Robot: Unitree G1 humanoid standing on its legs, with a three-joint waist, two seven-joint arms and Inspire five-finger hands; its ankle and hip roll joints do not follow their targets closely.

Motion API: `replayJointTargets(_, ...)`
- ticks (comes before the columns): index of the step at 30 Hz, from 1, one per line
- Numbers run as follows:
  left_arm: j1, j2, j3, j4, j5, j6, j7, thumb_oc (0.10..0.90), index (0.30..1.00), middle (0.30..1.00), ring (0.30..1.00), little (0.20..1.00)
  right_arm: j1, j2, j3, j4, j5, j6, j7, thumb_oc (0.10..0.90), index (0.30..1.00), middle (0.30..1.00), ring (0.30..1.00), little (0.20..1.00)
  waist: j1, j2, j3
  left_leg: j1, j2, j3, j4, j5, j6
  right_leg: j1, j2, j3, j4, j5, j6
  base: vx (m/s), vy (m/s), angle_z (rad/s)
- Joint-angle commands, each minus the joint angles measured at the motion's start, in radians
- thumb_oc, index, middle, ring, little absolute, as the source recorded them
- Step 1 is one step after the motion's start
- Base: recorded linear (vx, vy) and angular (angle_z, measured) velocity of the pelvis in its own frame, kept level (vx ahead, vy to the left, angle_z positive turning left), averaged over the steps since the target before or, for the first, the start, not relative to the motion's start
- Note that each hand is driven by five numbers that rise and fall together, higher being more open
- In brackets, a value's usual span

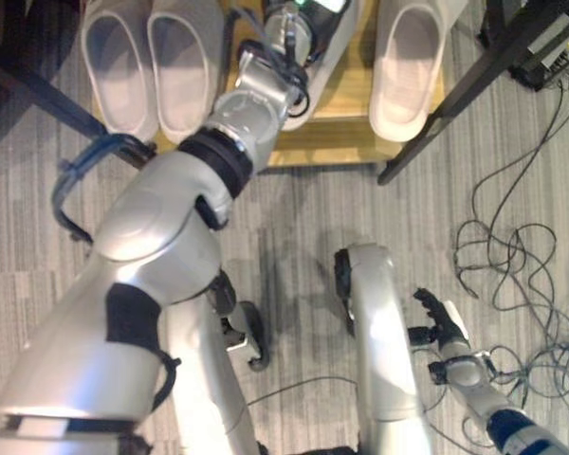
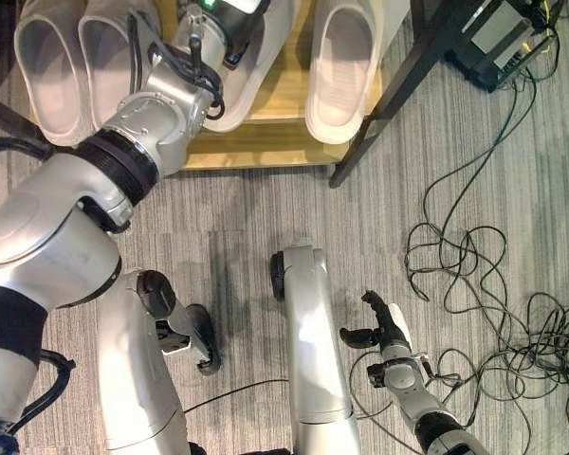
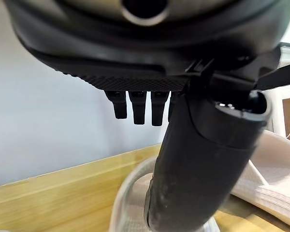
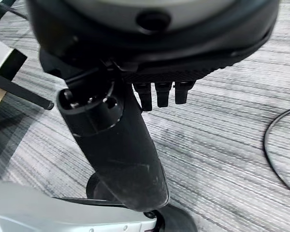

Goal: Arrange the slippers neatly on the shoe rack.

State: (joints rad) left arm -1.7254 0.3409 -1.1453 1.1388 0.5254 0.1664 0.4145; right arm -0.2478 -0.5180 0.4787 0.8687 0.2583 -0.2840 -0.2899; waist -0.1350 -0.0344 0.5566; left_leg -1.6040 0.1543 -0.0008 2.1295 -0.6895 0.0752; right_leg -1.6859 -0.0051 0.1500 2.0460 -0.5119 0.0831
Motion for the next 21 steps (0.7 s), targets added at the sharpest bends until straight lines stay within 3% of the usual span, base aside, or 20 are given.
replayJointTargets(1, -0.191, 0.061, -0.044, 0.056, 0.037, 0.011, 0.054, 0.8, 0.9, 0.9, 0.9, 0.9, -0.004, 0.02, -0.045, -0.064, 0.027, -0.033, -0.013, 0.8, 0.9, 0.9, 0.9, 0.9, 0.015, -0.079, -0.037, 0.034, -0.08, -0.12, -0.044, -0.052, 0.004, 0.116, -0.102, 0.019, 0.062, -0.143, -0.101, 0.0, 0.0, 0.0)
replayJointTargets(5, -0.203, 0.115, -0.033, 0.022, 0.027, 0.033, 0.109, 0.8, 0.9, 0.9, 0.9, 0.9, -0.007, 0.026, -0.049, -0.077, 0.03, -0.041, -0.021, 0.8, 0.9, 0.9, 0.9, 0.9, 0.025, -0.072, -0.037, 0.034, -0.08, -0.123, -0.043, -0.044, -0.001, 0.116, -0.105, 0.014, 0.071, -0.141, -0.103, -0.02, -0.048, 0.01)
replayJointTargets(11, -0.147, 0.133, 0.052, -0.041, -0.016, 0.032, 0.135, 0.8, 0.9, 0.9, 0.9, 0.9, 0.002, 0.047, -0.056, -0.077, 0.037, -0.031, -0.024, 0.8, 0.9, 0.9, 0.9, 0.9, 0.04, -0.058, -0.037, 0.034, -0.094, -0.13, -0.032, -0.042, -0.001, 0.116, -0.108, 0.002, 0.093, -0.159, -0.11, -0.01, -0.035, 0.08)
replayJointTargets(16, -0.064, 0.166, 0.109, -0.093, -0.039, 0.03, 0.155, 0.8, 0.9, 0.9, 0.9, 0.9, 0.0, 0.067, -0.05, -0.066, 0.047, -0.025, -0.026, 0.8, 0.9, 0.9, 0.9, 0.9, 0.049, -0.05, -0.037, 0.034, -0.103, -0.134, -0.027, -0.042, -0.001, 0.116, -0.108, -0.001, 0.098, -0.161, -0.113, -0.01, -0.011, 0.02)
replayJointTargets(21, 0.064, 0.213, 0.187, -0.256, -0.035, 0.022, 0.163, 0.8, 0.9, 0.9, 0.9, 0.9, 0.027, 0.077, -0.066, -0.082, 0.05, -0.021, -0.033, 0.8, 0.9, 0.9, 0.9, 0.9, 0.061, -0.037, -0.037, 0.034, -0.112, -0.136, -0.018, -0.045, -0.001, 0.116, -0.106, -0.001, 0.106, -0.166, -0.113, 0.0, -0.007, 0.05)
